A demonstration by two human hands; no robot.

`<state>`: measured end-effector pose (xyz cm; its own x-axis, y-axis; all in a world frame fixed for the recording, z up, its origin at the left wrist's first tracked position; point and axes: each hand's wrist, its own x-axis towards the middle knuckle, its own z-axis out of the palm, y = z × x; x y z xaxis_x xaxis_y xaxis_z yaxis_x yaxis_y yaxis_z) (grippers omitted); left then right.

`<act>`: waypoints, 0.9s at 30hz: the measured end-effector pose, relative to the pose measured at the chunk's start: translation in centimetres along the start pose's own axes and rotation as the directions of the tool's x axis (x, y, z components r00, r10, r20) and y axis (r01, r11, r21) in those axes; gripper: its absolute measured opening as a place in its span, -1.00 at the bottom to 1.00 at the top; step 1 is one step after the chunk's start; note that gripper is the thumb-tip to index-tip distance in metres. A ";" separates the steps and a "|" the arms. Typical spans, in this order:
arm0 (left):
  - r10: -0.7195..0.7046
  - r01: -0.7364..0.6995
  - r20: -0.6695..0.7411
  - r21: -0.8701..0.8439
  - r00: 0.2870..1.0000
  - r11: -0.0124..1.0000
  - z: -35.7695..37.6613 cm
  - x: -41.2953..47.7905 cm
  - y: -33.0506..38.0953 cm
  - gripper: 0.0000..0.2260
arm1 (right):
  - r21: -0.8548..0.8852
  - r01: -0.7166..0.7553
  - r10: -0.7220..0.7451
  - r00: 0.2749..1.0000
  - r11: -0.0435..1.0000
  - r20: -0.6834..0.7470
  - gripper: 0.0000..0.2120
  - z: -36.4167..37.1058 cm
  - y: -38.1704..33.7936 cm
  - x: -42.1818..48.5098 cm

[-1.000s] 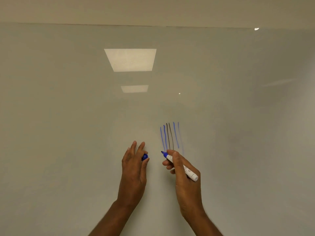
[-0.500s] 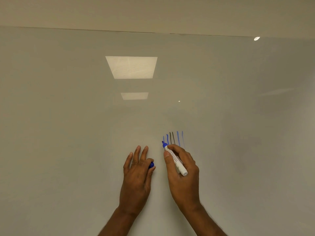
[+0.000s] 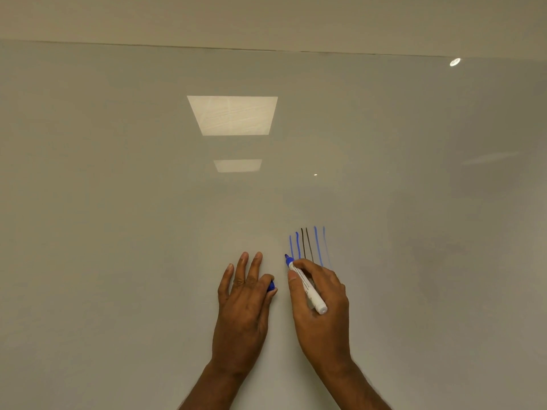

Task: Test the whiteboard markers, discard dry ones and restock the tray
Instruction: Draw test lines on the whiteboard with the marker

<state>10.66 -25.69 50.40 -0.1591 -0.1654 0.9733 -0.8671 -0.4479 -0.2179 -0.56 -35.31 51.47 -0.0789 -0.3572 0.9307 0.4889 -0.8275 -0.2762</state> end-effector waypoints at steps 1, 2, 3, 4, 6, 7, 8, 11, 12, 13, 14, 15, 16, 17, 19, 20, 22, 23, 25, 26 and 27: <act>0.000 0.000 -0.005 -0.004 1.000 1.000 0.0 0.0 0.0 -0.69 | -0.009 -0.001 0.001 1.000 1.000 -0.001 -0.74 -0.3 0.3 -0.7; 0.000 0.000 -0.009 -0.005 1.000 1.000 0.0 -0.1 0.0 -0.69 | -0.013 -0.002 0.002 1.000 1.000 -0.005 -0.74 -0.6 0.6 -1.5; 0.000 0.000 -0.010 -0.008 1.000 1.000 0.1 -0.1 0.0 -0.69 | -0.018 0.002 -0.002 1.000 1.000 -0.007 -0.71 -0.8 1.0 -2.1; -0.001 0.001 -0.010 -0.011 1.000 1.000 0.1 -0.1 0.0 -0.68 | -0.030 0.010 -0.010 1.000 0.999 -0.009 -0.63 -1.1 1.4 -2.7; -0.005 0.004 -0.005 -0.018 1.000 1.000 0.1 -0.1 -0.1 -0.68 | -0.047 0.019 -0.018 1.000 0.999 0.005 -0.50 -1.4 1.7 -3.4; -0.007 0.007 -0.002 -0.018 1.000 1.000 0.2 -0.2 -0.1 -0.68 | -0.052 0.017 -0.017 1.000 0.999 0.000 -0.51 -1.5 1.5 -3.4; -0.010 0.010 0.001 -0.015 1.000 1.000 0.2 -0.2 -0.1 -0.68 | -0.047 0.010 -0.011 1.000 0.999 -0.014 -0.54 -1.6 1.1 -3.1; -0.006 0.006 0.001 -0.010 1.000 1.000 0.1 -0.1 0.0 -0.67 | -0.022 -0.049 0.050 0.999 0.999 0.023 -0.68 -1.1 -0.4 -1.2; -0.002 0.002 -0.001 -0.008 1.000 1.000 0.1 -0.1 0.0 -0.67 | -0.022 -0.049 0.049 0.998 0.999 0.044 -0.69 -0.9 -0.9 -0.5; 0.002 -0.002 -0.004 -0.006 1.000 1.000 0.1 -0.1 0.0 -0.67 | -0.023 -0.040 0.042 0.998 0.999 0.055 -0.70 -0.5 -1.2 0.2; 0.005 -0.005 -0.006 -0.005 1.000 1.000 0.1 -0.1 0.0 -0.66 | -0.020 -0.032 0.033 0.998 0.999 0.060 -0.72 -0.2 -1.5 0.8; 0.006 -0.006 -0.010 -0.006 1.000 1.000 0.1 -0.1 0.0 -0.66 | -0.008 -0.024 0.025 0.997 1.000 0.067 -0.74 0.1 -1.6 1.4; 0.007 -0.007 -0.013 -0.008 1.000 1.000 0.1 -0.1 0.0 -0.65 | 0.008 -0.021 0.020 0.997 1.000 0.074 -0.75 0.3 -1.6 1.8; 0.006 -0.007 -0.015 -0.011 1.000 1.000 0.1 -0.1 0.0 -0.66 | 0.023 -0.020 0.018 0.997 1.000 0.077 -0.74 0.5 -1.4 1.9; 0.002 -0.002 -0.015 -0.014 1.000 1.000 0.1 -0.1 0.0 -0.66 | 0.023 -0.022 0.020 0.997 0.999 0.080 -0.70 0.6 -1.0 1.7; 0.003 -0.003 -0.014 -0.012 1.000 1.000 0.1 -0.1 0.0 -0.65 | 0.012 -0.021 0.020 0.997 1.000 0.079 -0.69 0.4 -0.9 1.4; 0.008 -0.008 -0.014 -0.008 1.000 1.000 0.3 -0.2 -0.2 -0.65 | -0.013 -0.011 0.012 0.998 1.000 0.059 -0.65 0.0 -0.5 0.3; 0.008 -0.008 -0.014 -0.008 1.000 1.000 0.3 -0.2 -0.2 -0.65 | -0.029 -0.011 0.013 0.999 1.000 0.050 -0.66 -0.3 -0.3 -0.3; 0.001 -0.001 -0.017 -0.018 1.000 1.000 0.3 -0.3 -0.2 -0.65 | -0.062 -0.024 0.028 0.998 0.998 0.063 -0.68 -0.8 0.4 -1.6; -0.006 0.006 -0.019 -0.026 1.000 1.000 0.2 -0.3 -0.1 -0.66 | -0.083 -0.016 0.022 0.997 0.996 0.076 -0.60 -1.0 0.9 -2.3; -0.015 0.015 -0.019 -0.037 1.000 0.999 0.2 -0.2 -0.1 -0.66 | -0.070 -0.033 0.040 0.994 0.997 0.097 -0.54 -1.4 1.3 -2.9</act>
<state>10.87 -25.79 50.20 -0.1545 -0.1422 0.9777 -0.8863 -0.4173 -0.2007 -0.90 -35.89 48.05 0.0255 -0.3464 0.9377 0.4295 -0.8433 -0.3232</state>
